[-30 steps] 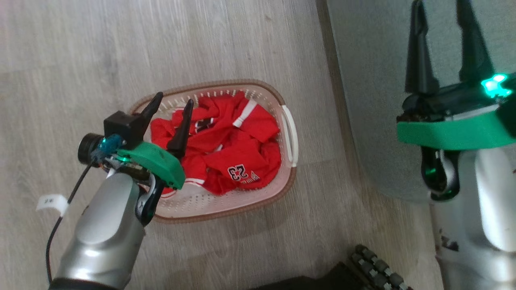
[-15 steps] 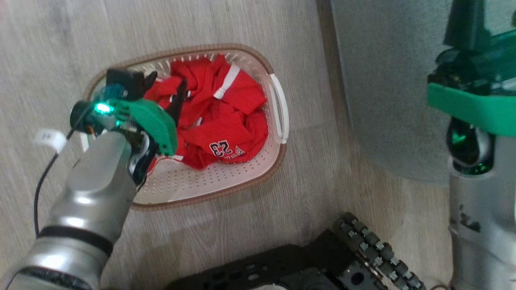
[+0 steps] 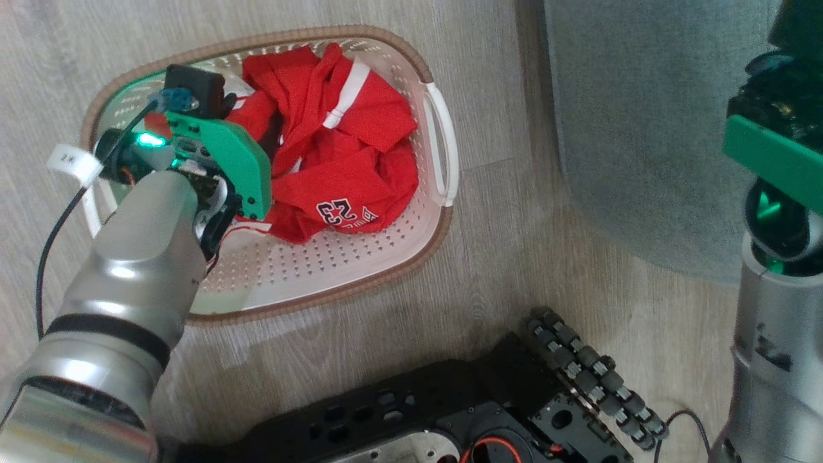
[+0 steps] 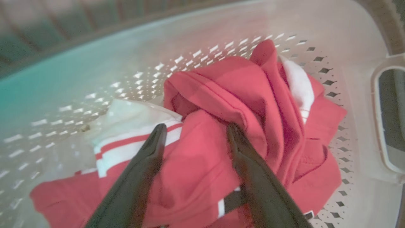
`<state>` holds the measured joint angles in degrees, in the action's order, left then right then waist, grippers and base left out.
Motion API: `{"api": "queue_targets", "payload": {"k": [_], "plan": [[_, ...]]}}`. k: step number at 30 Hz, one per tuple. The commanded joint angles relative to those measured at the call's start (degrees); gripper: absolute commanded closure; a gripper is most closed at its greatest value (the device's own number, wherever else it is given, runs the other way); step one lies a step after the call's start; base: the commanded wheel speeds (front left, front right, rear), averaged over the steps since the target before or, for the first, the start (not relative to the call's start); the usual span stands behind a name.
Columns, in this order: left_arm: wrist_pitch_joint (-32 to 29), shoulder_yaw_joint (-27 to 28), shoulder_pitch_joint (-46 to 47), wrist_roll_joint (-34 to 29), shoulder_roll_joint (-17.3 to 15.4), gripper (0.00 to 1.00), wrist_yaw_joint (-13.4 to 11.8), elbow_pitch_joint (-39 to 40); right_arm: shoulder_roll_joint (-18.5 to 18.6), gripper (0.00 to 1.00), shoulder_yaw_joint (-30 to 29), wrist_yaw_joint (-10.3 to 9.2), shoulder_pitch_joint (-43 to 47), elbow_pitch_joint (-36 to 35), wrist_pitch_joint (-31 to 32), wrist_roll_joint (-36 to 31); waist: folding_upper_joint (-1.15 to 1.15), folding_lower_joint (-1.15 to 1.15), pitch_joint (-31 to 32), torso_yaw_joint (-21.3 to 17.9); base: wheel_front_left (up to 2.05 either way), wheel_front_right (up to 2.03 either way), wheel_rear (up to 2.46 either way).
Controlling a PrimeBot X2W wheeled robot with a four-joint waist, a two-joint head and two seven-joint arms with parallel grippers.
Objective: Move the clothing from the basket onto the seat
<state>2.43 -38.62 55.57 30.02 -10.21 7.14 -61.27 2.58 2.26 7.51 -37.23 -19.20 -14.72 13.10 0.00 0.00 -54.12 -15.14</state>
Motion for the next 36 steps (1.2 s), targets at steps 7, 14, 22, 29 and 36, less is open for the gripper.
{"api": "queue_targets", "payload": {"k": [7,14,22,29,36], "plan": [[-5.0,-5.4,0.6,1.5,-0.6,0.0,0.4,-1.3,0.3,0.0,0.7,-0.02,1.1,-2.5,-0.3,1.0,0.0,0.0,-1.5,-1.2,0.0,0.0,0.0],[-8.6,-11.0,1.0,5.3,-2.1,0.89,0.4,0.3,0.3,0.0,0.8,-0.02,1.1,-2.3,-0.3,1.4,0.0,0.0,-1.6,-1.5,0.0,0.0,0.0],[-6.6,-15.2,1.7,9.5,-3.6,1.0,0.4,2.5,0.3,0.0,0.9,-0.02,0.9,-1.4,-0.3,1.3,0.0,0.0,-0.6,-0.6,0.0,0.0,0.0],[-3.9,-18.6,1.4,13.4,-2.9,1.0,0.4,4.4,0.3,0.0,1.2,-0.02,0.9,-0.2,-0.3,0.9,0.0,0.0,2.9,1.1,0.0,0.0,0.0],[1.3,-21.5,-0.4,16.8,-2.5,1.0,0.4,6.3,0.3,0.0,1.2,-0.02,2.8,2.0,-0.3,0.3,0.0,0.0,10.0,2.9,0.0,0.0,0.0]]}}
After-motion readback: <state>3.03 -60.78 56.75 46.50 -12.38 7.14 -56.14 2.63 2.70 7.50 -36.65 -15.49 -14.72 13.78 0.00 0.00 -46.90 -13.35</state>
